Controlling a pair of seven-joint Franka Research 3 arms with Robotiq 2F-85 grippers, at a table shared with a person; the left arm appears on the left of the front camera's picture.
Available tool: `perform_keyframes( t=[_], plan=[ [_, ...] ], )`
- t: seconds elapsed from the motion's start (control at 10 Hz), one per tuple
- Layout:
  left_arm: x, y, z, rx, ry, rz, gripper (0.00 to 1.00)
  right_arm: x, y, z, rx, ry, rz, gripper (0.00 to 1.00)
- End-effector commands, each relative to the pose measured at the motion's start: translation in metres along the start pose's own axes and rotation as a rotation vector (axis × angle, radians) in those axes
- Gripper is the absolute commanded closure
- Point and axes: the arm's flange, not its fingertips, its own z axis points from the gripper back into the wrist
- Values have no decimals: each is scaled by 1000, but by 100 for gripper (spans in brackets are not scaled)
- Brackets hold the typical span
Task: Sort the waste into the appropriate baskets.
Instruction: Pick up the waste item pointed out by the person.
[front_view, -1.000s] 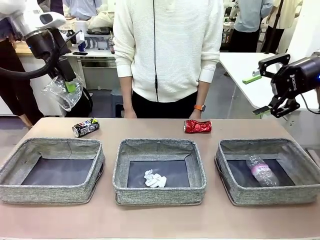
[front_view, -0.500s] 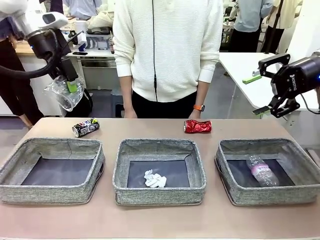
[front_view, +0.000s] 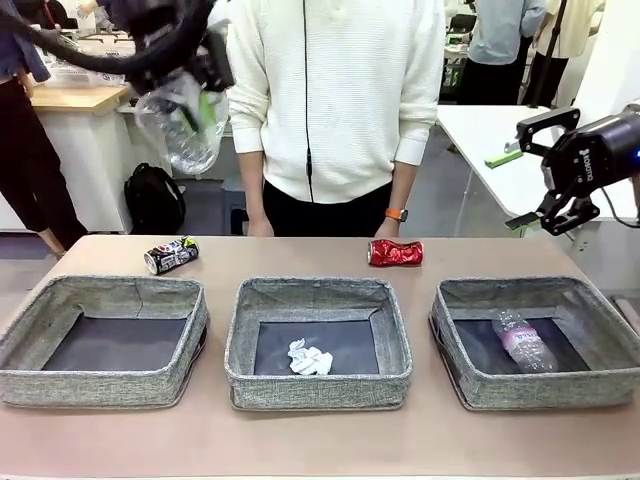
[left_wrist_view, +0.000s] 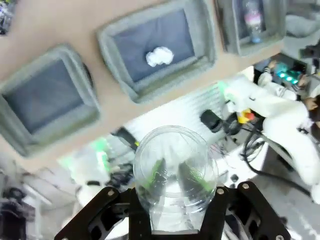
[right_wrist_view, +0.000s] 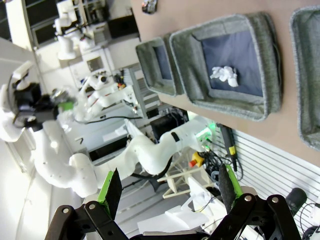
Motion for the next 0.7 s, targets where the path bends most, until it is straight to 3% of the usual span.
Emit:
perform_keyframes(
  t=[0.0, 0.1, 0.3, 0.6],
  plan=[
    [6, -43, 20, -29, 0, 86, 80, 0, -1, 3, -1, 8, 27, 0],
    [3, -69, 21, 59, -26, 76, 80, 0, -1, 3, -1, 8, 27, 0],
    [2, -113, 27, 92, 7, -5, 80, 0, -1, 3, -1, 8, 27, 0],
    [13, -151, 31, 120, -7, 45, 80, 0, -1, 3, -1, 8, 27, 0]
  ],
)
